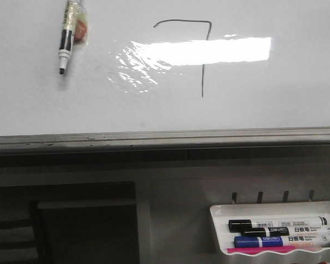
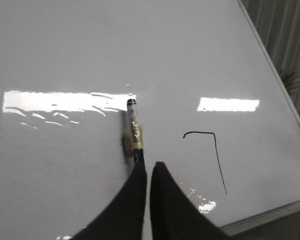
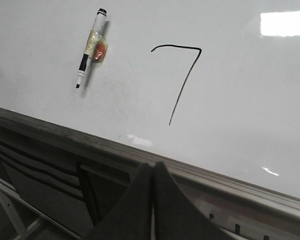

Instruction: Write number 7 on whiteboard

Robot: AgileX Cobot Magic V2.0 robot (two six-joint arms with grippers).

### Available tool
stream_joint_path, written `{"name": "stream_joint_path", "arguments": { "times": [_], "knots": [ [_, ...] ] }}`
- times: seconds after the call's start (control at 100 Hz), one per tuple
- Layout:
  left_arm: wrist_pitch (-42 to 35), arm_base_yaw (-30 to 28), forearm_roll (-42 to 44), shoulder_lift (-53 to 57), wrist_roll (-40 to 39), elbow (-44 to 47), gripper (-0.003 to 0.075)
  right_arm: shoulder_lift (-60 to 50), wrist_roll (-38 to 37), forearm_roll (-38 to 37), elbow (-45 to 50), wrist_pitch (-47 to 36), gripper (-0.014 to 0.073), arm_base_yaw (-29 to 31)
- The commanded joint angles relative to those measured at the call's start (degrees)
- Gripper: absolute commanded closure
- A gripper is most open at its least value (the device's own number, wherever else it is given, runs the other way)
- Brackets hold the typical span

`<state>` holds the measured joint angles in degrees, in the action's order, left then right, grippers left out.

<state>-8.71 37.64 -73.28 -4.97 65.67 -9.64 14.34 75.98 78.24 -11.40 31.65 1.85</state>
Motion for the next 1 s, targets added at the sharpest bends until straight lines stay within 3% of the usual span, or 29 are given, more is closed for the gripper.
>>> {"name": "stream_joint_path", "arguments": {
  "times": [0.0,0.5,0.61,0.74,0.9,0.99],
  "knots": [
    [-1.3,0.1,0.2,-0.6,0.0,-1.5,0.0741,0.3,0.7,2.3,-1.4,-1.0,0.0658,-0.1],
    [-1.3,0.1,0.6,-0.6,0.0,-1.3,0.0741,0.3,0.7,2.3,-1.4,-1.0,0.0658,-0.1],
    [1.1,-0.3,14.6,-0.6,-1.8,-0.8,0.0741,0.3,0.7,2.3,-1.4,-1.0,0.0658,-0.1],
    [0.3,-4.5,32.2,-1.9,-18.4,0.2,0.0741,0.3,0.7,2.3,-1.4,-1.0,0.0658,-0.1],
    [-0.2,-16.6,53.9,-3.4,-44.5,2.6,0.0741,0.3,0.7,2.4,-1.4,-1.0,0.0658,-0.1],
    [-0.2,-23.4,62.5,-3.0,-54.6,3.7,0.0741,0.3,0.7,2.4,-1.4,-1.0,0.0658,-0.1]
  ]
}}
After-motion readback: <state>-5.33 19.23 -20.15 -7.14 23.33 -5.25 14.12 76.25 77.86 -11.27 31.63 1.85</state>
